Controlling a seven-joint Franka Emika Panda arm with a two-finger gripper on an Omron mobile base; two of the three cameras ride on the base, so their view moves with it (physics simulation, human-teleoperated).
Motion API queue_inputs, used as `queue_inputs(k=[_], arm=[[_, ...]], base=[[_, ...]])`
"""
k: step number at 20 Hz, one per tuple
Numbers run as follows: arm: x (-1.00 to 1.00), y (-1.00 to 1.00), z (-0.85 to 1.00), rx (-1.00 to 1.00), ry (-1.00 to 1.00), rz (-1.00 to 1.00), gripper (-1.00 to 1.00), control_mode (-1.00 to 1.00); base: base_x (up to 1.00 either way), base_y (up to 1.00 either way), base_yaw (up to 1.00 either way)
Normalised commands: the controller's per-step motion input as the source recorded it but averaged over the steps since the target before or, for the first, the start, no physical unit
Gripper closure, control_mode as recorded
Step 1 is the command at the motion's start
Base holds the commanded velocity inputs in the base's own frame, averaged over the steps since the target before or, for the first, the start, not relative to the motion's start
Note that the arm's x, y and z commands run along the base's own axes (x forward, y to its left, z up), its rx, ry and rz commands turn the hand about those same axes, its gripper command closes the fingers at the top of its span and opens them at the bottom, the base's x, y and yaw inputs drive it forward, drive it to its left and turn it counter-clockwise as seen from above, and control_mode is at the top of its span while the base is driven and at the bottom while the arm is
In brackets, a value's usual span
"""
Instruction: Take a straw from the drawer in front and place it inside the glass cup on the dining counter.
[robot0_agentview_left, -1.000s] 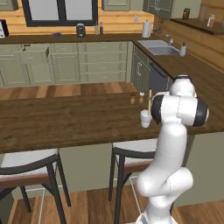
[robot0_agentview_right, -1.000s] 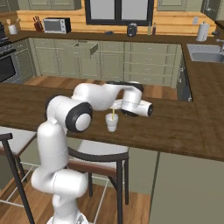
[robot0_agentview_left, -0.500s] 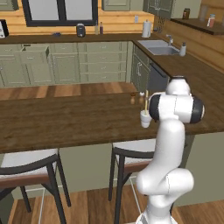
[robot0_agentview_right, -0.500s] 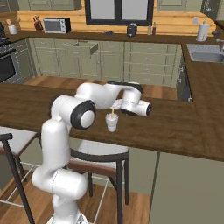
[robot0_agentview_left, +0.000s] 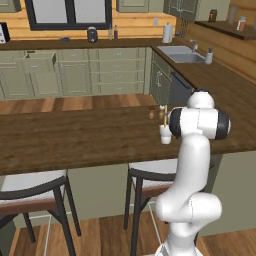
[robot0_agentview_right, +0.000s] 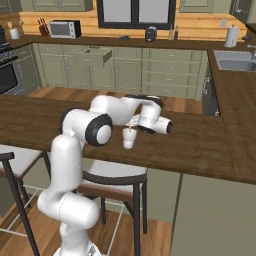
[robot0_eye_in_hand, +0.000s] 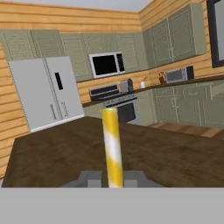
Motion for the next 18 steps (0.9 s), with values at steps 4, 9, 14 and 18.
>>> queue_inputs(k=[4,9,14,18], arm=[[-0.05,0.0,-0.25,0.0,0.0,0.0,1.0,-1.0],[-0.39,0.0,-0.19,0.0,0.0,0.0,1.0,-1.0],[-0.59,0.0,-0.03,0.0,0.0,0.0,1.0,-1.0],[-0.29,0.0,0.0,0.0,0.0,0.0,1.0,-1.0]], base=[[0.0,0.0,0.0],[0.0,0.0,0.0],[0.0,0.0,0.0],[0.0,0.0,0.0]])
